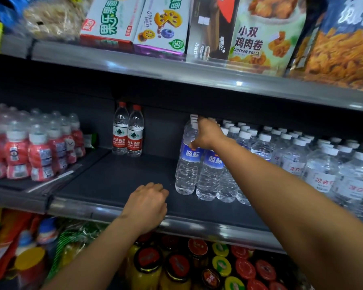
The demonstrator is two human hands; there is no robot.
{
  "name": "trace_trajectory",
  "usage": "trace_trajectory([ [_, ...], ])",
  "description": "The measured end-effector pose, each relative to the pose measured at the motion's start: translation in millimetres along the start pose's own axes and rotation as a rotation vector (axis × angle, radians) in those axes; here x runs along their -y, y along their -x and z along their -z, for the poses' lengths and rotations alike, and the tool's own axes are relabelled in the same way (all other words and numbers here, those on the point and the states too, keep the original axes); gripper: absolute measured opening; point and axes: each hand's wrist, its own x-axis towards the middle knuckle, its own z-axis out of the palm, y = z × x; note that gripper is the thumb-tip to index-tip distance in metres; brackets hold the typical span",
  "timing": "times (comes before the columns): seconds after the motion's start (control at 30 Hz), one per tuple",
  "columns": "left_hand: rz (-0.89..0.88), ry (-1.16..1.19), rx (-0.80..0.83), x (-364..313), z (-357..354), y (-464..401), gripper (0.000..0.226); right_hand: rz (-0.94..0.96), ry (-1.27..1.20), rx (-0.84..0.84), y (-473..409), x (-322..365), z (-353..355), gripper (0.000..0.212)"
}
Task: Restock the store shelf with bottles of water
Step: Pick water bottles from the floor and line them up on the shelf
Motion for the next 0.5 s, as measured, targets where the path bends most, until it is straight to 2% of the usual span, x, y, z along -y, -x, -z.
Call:
trace_trajectory([
  [0.1,-0.013,-0.031,-0.003,-4.4,7.4,3.5,0.035,0.023,0.000,-0.035,13.0,-2.1,1.9,0.069],
  [0.23,-0.010,-0.036,-0.013,-15.4,11.9,18.7,0.031,0.106,0.045,-0.107,58.2,-3.5,1.0,0.051],
  [0.37,-0.062,-0.096,0.012,-37.9,21.2,40.8,0.017,0.233,0.046,-0.041,128.9,-9.7,-18.8,0.046],
  [0.5,-0.074,-0.057,0.034,-72.7,20.8,79.3,0.023,0.274,0.004,0.045,212.6,-24.9,-49.0,0.048],
])
